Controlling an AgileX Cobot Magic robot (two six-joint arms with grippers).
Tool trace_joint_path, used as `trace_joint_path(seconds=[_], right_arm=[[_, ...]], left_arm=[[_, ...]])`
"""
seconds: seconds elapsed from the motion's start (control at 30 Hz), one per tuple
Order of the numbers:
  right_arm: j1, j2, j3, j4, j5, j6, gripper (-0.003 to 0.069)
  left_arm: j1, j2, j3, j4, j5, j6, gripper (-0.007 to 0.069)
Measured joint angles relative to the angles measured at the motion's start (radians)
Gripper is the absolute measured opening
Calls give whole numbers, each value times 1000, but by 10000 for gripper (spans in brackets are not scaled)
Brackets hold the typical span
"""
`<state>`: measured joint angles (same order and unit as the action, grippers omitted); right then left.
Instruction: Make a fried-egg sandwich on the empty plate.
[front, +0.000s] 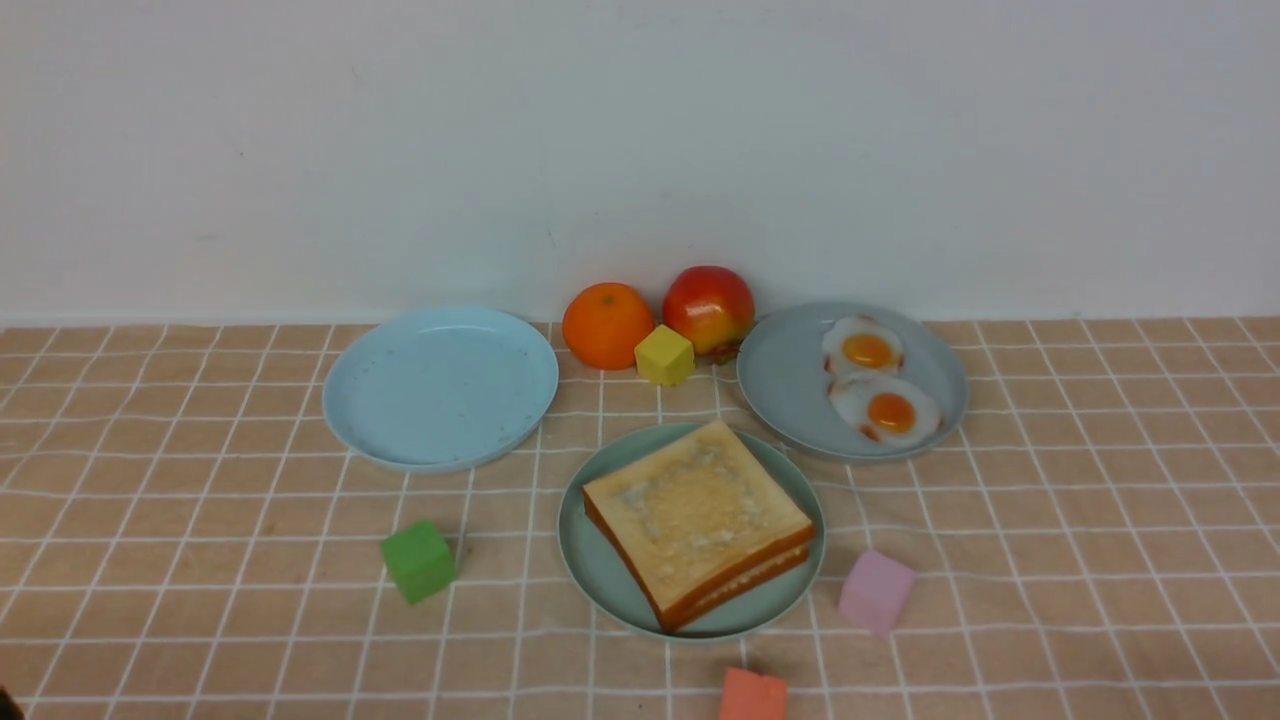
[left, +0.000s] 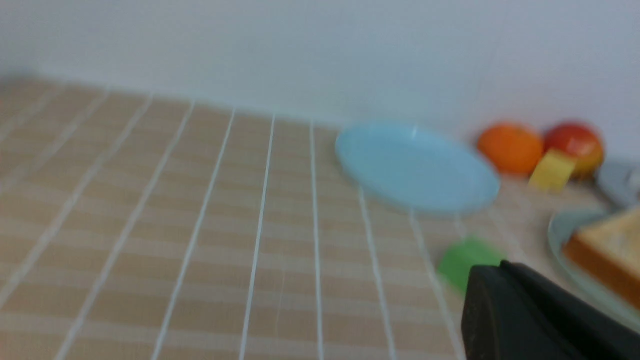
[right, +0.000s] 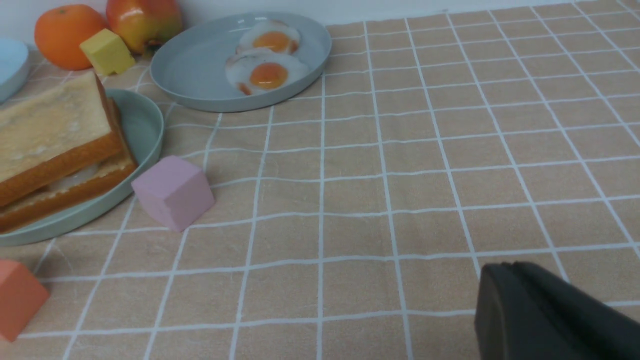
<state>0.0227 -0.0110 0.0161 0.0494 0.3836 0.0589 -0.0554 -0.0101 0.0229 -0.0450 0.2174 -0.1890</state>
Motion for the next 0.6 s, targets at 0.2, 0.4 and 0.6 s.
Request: trace_joint_path(seconds=[0.2, 0.4, 0.6], right_arm=[[0, 0, 0, 0, 0, 0, 15], [0, 0, 0, 0, 0, 0, 22], [0, 0, 0, 0, 0, 0, 29]], left_arm=[[-31, -1, 8, -8, 160, 0, -13], [-37, -1, 8, -10, 160, 0, -13], [-37, -1, 8, -10, 160, 0, -13]])
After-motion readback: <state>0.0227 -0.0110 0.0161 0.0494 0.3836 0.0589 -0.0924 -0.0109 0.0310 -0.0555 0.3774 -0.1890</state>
